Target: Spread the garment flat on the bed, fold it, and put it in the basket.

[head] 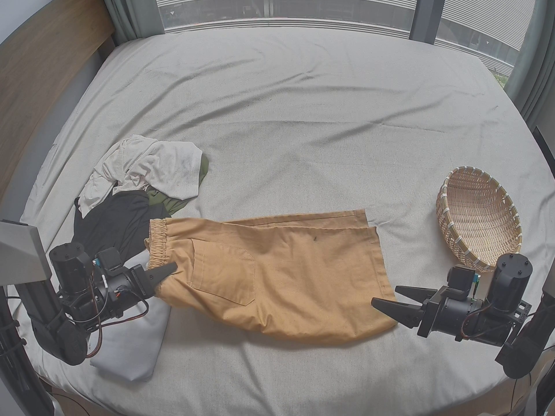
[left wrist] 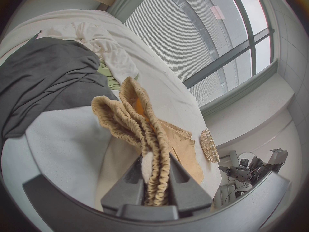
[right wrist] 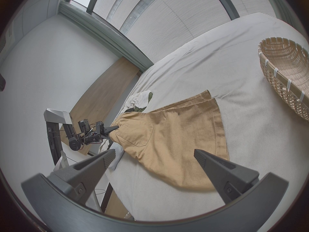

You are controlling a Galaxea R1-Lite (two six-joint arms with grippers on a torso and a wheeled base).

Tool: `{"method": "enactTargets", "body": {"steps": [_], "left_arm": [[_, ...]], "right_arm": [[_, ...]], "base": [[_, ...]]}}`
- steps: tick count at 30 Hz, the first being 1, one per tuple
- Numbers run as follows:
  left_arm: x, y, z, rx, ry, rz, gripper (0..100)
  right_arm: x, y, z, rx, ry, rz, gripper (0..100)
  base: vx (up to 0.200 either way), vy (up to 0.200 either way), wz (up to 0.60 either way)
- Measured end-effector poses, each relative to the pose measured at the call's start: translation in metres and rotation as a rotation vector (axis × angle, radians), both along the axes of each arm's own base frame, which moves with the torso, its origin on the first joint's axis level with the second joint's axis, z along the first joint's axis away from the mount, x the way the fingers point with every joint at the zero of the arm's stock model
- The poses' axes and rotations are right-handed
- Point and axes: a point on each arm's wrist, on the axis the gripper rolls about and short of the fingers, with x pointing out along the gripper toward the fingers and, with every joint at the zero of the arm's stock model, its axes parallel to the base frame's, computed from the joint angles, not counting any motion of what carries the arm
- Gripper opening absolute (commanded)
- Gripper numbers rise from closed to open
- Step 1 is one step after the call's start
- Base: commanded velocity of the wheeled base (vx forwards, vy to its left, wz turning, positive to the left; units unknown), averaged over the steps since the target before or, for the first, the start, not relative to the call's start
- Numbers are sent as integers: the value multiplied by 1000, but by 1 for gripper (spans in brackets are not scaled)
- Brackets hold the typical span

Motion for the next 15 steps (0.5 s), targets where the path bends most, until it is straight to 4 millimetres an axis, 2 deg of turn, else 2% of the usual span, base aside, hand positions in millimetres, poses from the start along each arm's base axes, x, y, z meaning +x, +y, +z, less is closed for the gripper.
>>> {"method": "enactTargets", "body": {"steps": [15], "left_arm": [[3,-40,7,-10,-51,-144,0]], "right_arm": [[6,-10,1,13,-4,-20,100]], "base": [[0,0,0]]}}
